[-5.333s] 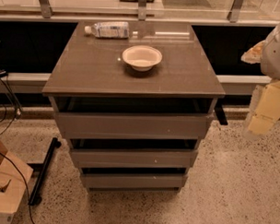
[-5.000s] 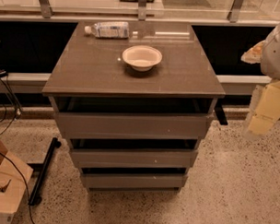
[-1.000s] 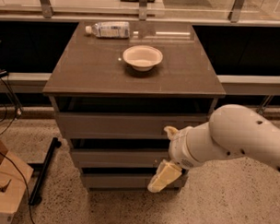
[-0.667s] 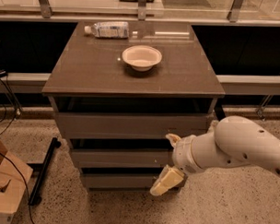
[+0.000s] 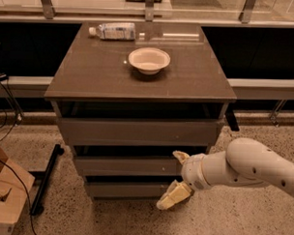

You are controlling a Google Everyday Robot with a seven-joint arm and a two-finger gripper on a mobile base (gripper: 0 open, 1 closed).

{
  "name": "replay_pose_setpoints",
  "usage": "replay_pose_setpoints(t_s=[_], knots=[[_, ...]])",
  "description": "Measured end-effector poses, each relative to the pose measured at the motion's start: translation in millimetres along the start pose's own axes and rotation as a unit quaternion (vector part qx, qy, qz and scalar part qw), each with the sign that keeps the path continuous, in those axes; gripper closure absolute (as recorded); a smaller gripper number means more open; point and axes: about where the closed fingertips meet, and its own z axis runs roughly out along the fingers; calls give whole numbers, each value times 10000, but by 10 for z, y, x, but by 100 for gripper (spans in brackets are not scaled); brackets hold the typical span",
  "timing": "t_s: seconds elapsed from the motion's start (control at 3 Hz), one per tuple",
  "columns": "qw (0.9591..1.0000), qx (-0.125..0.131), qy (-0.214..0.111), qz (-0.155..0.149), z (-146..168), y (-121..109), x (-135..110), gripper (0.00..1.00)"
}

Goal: Open middle drawer

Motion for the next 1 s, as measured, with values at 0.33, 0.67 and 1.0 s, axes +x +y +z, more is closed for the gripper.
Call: replay_pose_setpoints(t_s=[0.33,0.67,1.0], knots=[[9999,81,125,20,75,-16,19,0],[9993,345,116,-54,319,-162,67,0],[9972,728,-147,-4,482,-488,168,0]])
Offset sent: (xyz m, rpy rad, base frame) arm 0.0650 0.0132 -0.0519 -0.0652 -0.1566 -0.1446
